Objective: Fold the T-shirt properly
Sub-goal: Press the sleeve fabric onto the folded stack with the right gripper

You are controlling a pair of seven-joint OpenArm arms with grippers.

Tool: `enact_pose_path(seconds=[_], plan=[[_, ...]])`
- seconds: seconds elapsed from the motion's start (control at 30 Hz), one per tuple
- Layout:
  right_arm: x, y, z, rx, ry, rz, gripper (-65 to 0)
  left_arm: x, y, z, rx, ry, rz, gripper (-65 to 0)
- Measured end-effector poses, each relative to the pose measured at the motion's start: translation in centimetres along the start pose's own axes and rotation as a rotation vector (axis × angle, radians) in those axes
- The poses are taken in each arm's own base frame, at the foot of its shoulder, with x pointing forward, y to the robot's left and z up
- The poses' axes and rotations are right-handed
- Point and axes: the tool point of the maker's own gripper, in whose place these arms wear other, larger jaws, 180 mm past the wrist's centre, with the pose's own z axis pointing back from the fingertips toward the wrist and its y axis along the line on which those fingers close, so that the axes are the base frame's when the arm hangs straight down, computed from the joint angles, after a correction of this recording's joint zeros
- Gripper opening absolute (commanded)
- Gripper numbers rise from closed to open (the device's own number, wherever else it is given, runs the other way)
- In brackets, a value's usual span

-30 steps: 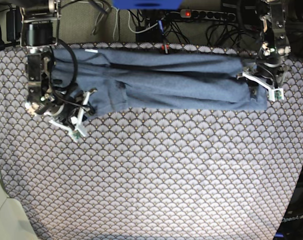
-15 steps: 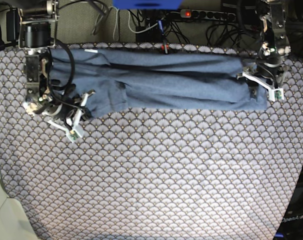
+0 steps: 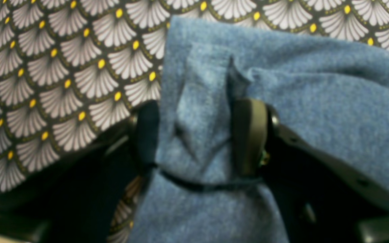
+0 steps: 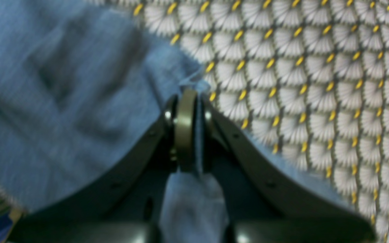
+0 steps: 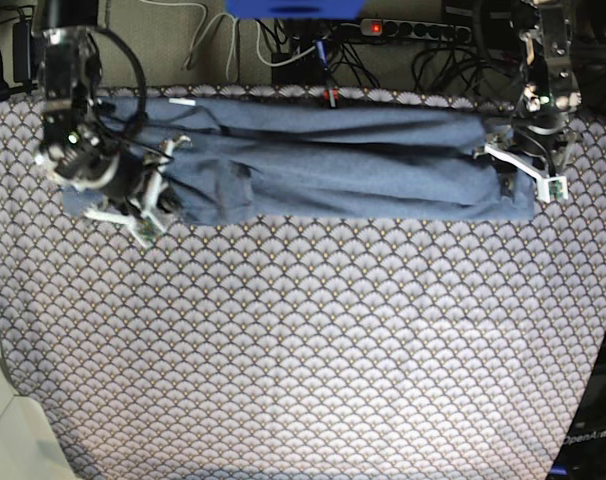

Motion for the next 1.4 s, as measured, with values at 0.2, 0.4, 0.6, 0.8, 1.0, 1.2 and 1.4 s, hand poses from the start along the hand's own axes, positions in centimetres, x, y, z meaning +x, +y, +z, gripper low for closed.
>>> enact_pose_path(seconds=[0.2,0.4,0.6,0.8,1.0,1.2,1.4], plan=[[-1.0,0.4,1.9,-0.025,-0.003,-0.008,-65.0,0.0,0.0,0.0,0.000,0.000,0.001,-30.5],[-2.8,1.1,2.2,-0.011,0.039,-0.026,-65.0,0.0,0.0,0.0,0.000,0.000,0.000,-30.3],[-3.4,1.2,2.0,-0.006,0.053,-0.034,-65.0,0.0,0.0,0.0,0.000,0.000,0.000,-30.3],[-5.4,1.0,1.3,0.012,0.104,-0.055,-65.0,0.1,0.5,0.0,0.000,0.006,-0.012,-30.2],[-5.0,-2.3,2.2,-0.069,0.089,-0.068,-65.0,0.0,0.5,0.1,0.000,0.007,-0.014,-30.2],[-5.0,-5.0,3.4,-0.131,0.087,-0.062,-65.0,0.0,0.5,0.1,0.000,0.007,-0.014,-30.2],[-5.3,-4.9,3.5,-0.129,0.094,-0.063,-65.0,0.0,0.5,0.1,0.000,0.007,-0.014,-30.2]])
